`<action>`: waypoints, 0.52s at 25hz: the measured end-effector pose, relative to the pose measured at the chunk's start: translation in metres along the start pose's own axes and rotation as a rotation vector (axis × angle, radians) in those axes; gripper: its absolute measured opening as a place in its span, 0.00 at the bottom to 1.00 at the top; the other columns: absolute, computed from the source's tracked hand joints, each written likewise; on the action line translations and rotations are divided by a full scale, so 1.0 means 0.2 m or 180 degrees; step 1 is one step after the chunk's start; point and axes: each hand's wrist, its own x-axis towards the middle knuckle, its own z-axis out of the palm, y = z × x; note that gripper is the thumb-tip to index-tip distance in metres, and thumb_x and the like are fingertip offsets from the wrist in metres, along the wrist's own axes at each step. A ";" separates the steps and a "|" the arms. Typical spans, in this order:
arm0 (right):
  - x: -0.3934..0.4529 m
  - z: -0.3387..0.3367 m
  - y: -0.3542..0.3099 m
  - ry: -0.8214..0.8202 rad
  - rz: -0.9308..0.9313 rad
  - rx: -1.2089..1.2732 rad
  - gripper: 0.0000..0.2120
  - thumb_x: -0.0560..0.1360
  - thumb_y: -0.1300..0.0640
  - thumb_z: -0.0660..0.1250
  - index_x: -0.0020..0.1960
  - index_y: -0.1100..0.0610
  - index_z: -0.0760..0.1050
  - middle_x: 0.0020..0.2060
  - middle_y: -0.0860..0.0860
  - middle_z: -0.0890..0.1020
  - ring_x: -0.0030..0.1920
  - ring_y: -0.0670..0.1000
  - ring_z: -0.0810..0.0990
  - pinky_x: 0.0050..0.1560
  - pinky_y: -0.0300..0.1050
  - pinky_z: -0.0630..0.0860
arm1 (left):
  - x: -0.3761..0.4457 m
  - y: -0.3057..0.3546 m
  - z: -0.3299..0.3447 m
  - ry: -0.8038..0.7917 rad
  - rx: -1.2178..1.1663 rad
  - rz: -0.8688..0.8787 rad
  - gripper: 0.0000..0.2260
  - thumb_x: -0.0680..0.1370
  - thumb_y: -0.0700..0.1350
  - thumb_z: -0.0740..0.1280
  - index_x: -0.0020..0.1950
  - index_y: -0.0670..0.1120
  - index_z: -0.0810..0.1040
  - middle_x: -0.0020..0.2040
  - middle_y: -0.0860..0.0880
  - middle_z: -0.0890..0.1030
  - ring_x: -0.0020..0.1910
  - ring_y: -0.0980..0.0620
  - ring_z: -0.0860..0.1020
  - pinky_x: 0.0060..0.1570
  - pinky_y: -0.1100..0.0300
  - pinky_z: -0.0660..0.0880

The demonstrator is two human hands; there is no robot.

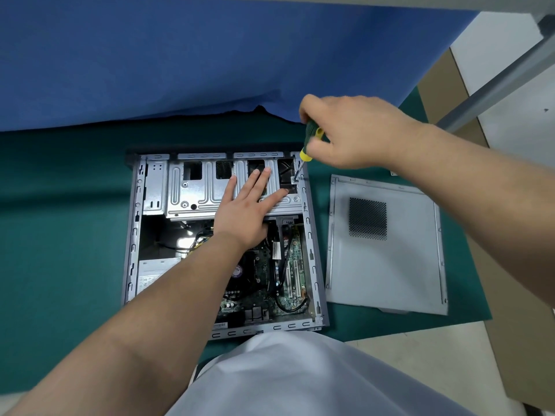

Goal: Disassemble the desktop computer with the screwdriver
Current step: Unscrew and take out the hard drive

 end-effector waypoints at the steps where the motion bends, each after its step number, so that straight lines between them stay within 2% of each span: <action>1: 0.00 0.00 0.00 0.0085 0.0212 -0.0190 0.20 0.80 0.36 0.50 0.54 0.52 0.66 0.35 0.51 0.72 0.37 0.59 0.71 0.34 0.48 0.63 | 0.00 0.00 0.00 0.0008 -0.0002 -0.0001 0.41 0.76 0.50 0.66 0.81 0.66 0.45 0.84 0.49 0.35 0.83 0.49 0.39 0.79 0.39 0.40; 2: 0.01 0.00 0.00 0.0151 0.0212 -0.0321 0.21 0.81 0.36 0.48 0.53 0.52 0.66 0.32 0.51 0.70 0.35 0.59 0.70 0.33 0.47 0.61 | 0.00 0.00 0.00 0.0015 0.0002 -0.0001 0.41 0.76 0.50 0.66 0.81 0.66 0.45 0.84 0.49 0.35 0.83 0.49 0.39 0.79 0.39 0.40; 3: 0.01 0.00 0.00 0.0119 0.0053 -0.0343 0.18 0.81 0.38 0.50 0.53 0.52 0.67 0.34 0.51 0.72 0.36 0.59 0.70 0.33 0.47 0.62 | 0.00 0.00 0.00 0.0021 0.0005 0.0000 0.41 0.76 0.50 0.66 0.81 0.66 0.45 0.84 0.49 0.35 0.83 0.49 0.39 0.79 0.39 0.40; 4: 0.00 0.01 0.00 0.0020 -0.0170 -0.0188 0.14 0.80 0.43 0.54 0.55 0.52 0.68 0.38 0.51 0.74 0.39 0.59 0.71 0.34 0.48 0.64 | 0.00 0.00 0.00 0.0025 0.0004 0.0002 0.41 0.76 0.50 0.66 0.81 0.66 0.45 0.84 0.49 0.35 0.83 0.49 0.39 0.79 0.39 0.40; 5: 0.00 0.01 0.00 -0.0060 -0.0313 0.0009 0.14 0.77 0.45 0.57 0.58 0.52 0.67 0.43 0.50 0.75 0.42 0.57 0.72 0.36 0.48 0.65 | 0.00 0.00 0.00 0.0029 0.0004 0.0001 0.41 0.76 0.50 0.66 0.81 0.66 0.45 0.84 0.49 0.35 0.83 0.49 0.39 0.79 0.39 0.40; 6: -0.01 0.01 0.00 -0.0072 -0.0271 0.0146 0.16 0.76 0.44 0.58 0.60 0.51 0.66 0.45 0.50 0.76 0.43 0.57 0.72 0.37 0.49 0.66 | 0.00 0.00 0.01 0.0029 0.0007 -0.0001 0.41 0.76 0.50 0.66 0.81 0.66 0.45 0.84 0.49 0.35 0.83 0.49 0.39 0.79 0.39 0.40; 8: -0.01 0.01 -0.01 0.0072 0.0135 0.0006 0.20 0.79 0.37 0.53 0.59 0.51 0.65 0.38 0.52 0.75 0.39 0.60 0.72 0.34 0.48 0.63 | 0.00 0.00 0.01 0.0023 0.0015 -0.0002 0.41 0.76 0.51 0.66 0.81 0.66 0.45 0.84 0.49 0.35 0.83 0.49 0.39 0.79 0.39 0.40; 9: -0.01 0.01 -0.01 0.0114 0.0169 -0.0096 0.19 0.81 0.37 0.51 0.57 0.52 0.66 0.35 0.53 0.74 0.37 0.60 0.72 0.33 0.48 0.62 | 0.00 0.00 0.01 0.0021 0.0017 -0.0003 0.41 0.76 0.51 0.66 0.81 0.67 0.45 0.84 0.49 0.35 0.83 0.49 0.39 0.79 0.40 0.40; 11: -0.01 0.03 -0.01 0.0033 -0.0081 0.0060 0.12 0.79 0.45 0.57 0.56 0.52 0.67 0.40 0.53 0.76 0.39 0.60 0.72 0.35 0.49 0.65 | 0.00 0.00 0.01 0.0022 0.0017 -0.0001 0.41 0.76 0.51 0.67 0.81 0.66 0.45 0.84 0.49 0.35 0.83 0.49 0.39 0.79 0.40 0.40; 13: -0.02 0.02 -0.01 -0.0055 -0.0057 0.0335 0.16 0.77 0.45 0.60 0.60 0.51 0.66 0.46 0.52 0.77 0.43 0.59 0.73 0.38 0.50 0.69 | 0.00 0.00 0.01 0.0029 0.0012 0.0003 0.41 0.76 0.51 0.67 0.81 0.66 0.45 0.84 0.49 0.35 0.83 0.49 0.39 0.79 0.40 0.40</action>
